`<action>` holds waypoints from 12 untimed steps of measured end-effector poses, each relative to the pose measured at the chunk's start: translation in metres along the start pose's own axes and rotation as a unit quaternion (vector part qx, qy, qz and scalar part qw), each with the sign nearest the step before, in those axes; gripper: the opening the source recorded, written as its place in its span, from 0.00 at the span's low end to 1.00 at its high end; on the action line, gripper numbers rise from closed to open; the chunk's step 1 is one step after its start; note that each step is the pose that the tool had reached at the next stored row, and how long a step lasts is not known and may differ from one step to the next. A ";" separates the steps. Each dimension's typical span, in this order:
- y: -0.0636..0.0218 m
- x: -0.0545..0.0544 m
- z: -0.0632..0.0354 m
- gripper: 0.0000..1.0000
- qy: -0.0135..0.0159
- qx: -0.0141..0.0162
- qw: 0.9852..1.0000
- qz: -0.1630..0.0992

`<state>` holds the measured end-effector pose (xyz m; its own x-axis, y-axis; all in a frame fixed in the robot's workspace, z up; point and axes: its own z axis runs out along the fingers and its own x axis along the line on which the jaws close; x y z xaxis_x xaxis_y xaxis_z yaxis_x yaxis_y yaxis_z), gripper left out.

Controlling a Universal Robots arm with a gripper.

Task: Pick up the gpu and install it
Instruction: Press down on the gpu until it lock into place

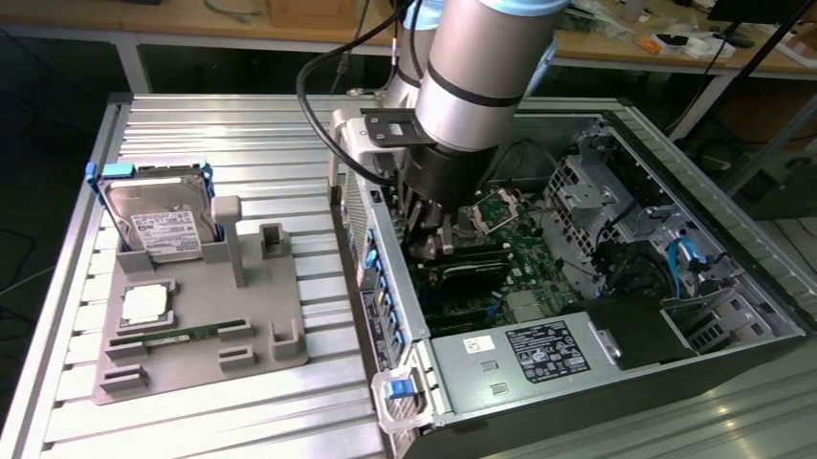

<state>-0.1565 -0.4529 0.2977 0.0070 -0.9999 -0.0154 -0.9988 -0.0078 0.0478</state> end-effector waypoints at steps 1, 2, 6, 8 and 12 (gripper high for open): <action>0.0000 -0.001 -0.0002 0.11 0.004 0.000 1.000 0.000; 0.0004 -0.001 -0.0002 0.11 0.005 0.000 1.000 0.000; 0.0028 -0.003 -0.0001 0.11 0.005 0.001 1.000 0.000; 0.0042 -0.003 0.0000 0.11 0.005 0.001 1.000 0.000; 0.0070 -0.004 0.0001 0.11 0.005 0.002 1.000 0.000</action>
<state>-0.1635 -0.4486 0.2980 0.0071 -1.0000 -0.0058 -0.9990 -0.0073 0.0444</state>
